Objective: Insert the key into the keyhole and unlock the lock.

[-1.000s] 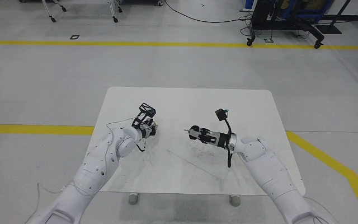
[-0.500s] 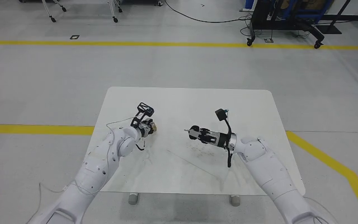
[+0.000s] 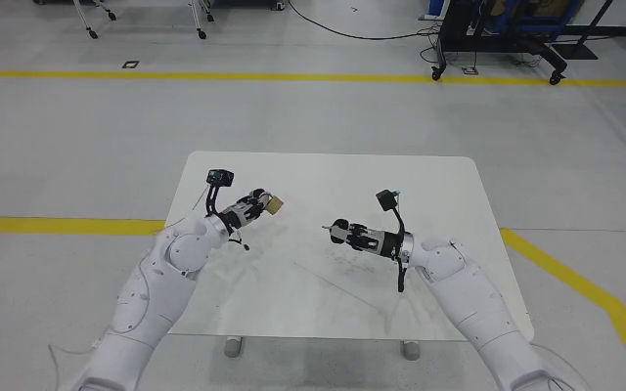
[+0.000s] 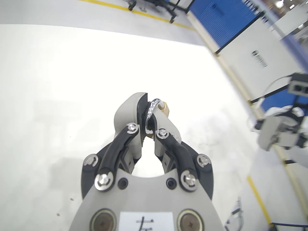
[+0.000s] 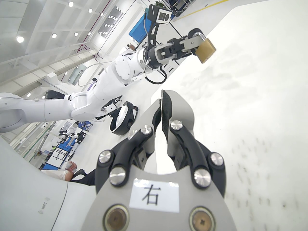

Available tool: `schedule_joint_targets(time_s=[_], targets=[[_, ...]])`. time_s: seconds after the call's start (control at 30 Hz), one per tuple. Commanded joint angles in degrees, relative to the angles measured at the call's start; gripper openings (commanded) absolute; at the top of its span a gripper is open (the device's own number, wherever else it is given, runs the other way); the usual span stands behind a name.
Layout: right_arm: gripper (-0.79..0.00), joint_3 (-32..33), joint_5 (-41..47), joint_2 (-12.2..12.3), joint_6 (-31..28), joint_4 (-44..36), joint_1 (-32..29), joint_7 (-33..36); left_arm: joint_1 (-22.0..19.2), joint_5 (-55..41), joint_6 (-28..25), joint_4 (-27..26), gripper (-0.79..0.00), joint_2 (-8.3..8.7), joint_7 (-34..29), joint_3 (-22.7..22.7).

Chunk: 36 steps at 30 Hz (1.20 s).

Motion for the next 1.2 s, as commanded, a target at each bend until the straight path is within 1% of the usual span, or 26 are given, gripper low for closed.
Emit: schedule_joint_targets(time_s=[0.0,0.2,0.23,0.27,0.3,0.37,0.43,0.47,0.5,0.53,0.6,0.63,0.7,0.93,1.03,1.07,1.13,1.17], targets=[[-0.785,0.0,0.0,0.0,0.0,0.0,0.0,0.0,-0.1,-0.2,-0.2,0.0,-0.785,0.02,-0.2,0.0],[-0.785,0.0,0.0,0.0,0.0,0.0,0.0,0.0,0.1,-0.2,0.0,0.0,-0.785,0.0,-0.2,0.0],[-0.785,0.0,0.0,0.0,0.0,0.0,0.0,0.0,0.4,-0.9,0.5,-0.2,-0.785,-0.11,-0.4,0.3],[-0.785,-0.1,0.2,0.0,0.1,-0.2,-0.2,-0.2,0.8,-4.9,0.7,-0.1,-0.785,-0.43,-2.5,0.9],[-0.785,-0.8,1.4,-0.2,0.1,-0.9,-0.8,-0.7,0.7,-10.8,0.9,1.0,-0.785,-0.78,-5.9,1.1],[-0.785,-2.0,3.0,-0.6,0.3,-1.1,-0.5,-1.8,-1.2,-22.6,3.8,4.4,-0.785,-1.48,-15.0,1.4],[-0.785,-3.4,3.4,-1.1,0.3,-1.3,0.2,-3.5,-4.0,-35.0,9.0,8.6,-0.785,-2.35,-24.7,1.7],[-0.785,-3.9,3.4,-1.3,0.4,-1.1,0.6,-4.7,-5.2,-41.5,12.6,10.9,-0.785,-2.93,-30.0,2.1],[-0.785,-4.3,3.4,-1.6,0.4,-0.9,0.9,-6.1,-6.7,-48.6,18.3,13.4,-0.785,-3.63,-37.6,2.8],[-0.785,-4.8,3.9,-1.8,0.1,-0.7,1.1,-7.3,-8.3,-54.6,20.4,16.0,-0.785,-4.27,-41.6,2.7],[-0.785,-5.2,4.2,-2.2,-0.2,0.5,1.6,-9.6,-11.0,-55.7,22.8,20.3,-0.785,-5.33,-45.8,5.1],[-0.785,-5.3,4.5,-2.3,-0.4,1.0,1.7,-10.8,-12.0,-57.6,23.2,22.3,-0.785,-5.88,-47.0,5.6],[-0.785,-5.3,6.9,-2.6,-1.9,1.2,1.6,-12.9,-12.0,-57.6,23.2,22.3,-0.785,-5.88,-47.0,5.6],[-0.785,-5.3,6.9,-2.6,-1.9,1.2,1.6,-12.9,-11.8,-57.4,23.1,22.1,-0.785,-5.89,-46.6,5.7],[-0.785,-5.3,6.9,-2.6,-1.9,1.2,1.6,-12.9,-10.6,-54.8,23.0,20.0,-0.785,-5.91,-41.8,6.3],[-0.785,-5.6,6.5,-2.7,-1.3,0.7,1.4,-12.8,-10.1,-55.7,24.0,19.4,-0.785,-5.98,-41.5,6.2],[-0.785,-6.6,9.0,-2.8,-1.3,-2.0,0.6,-11.8,-9.9,-57.3,25.6,19.1,-0.785,-5.93,-41.8,5.6],[-0.785,-6.3,7.5,-2.7,0.5,-1.9,0.9,-11.4,-9.8,-58.4,26.4,19.2,-0.785,-5.92,-42.1,5.2]])
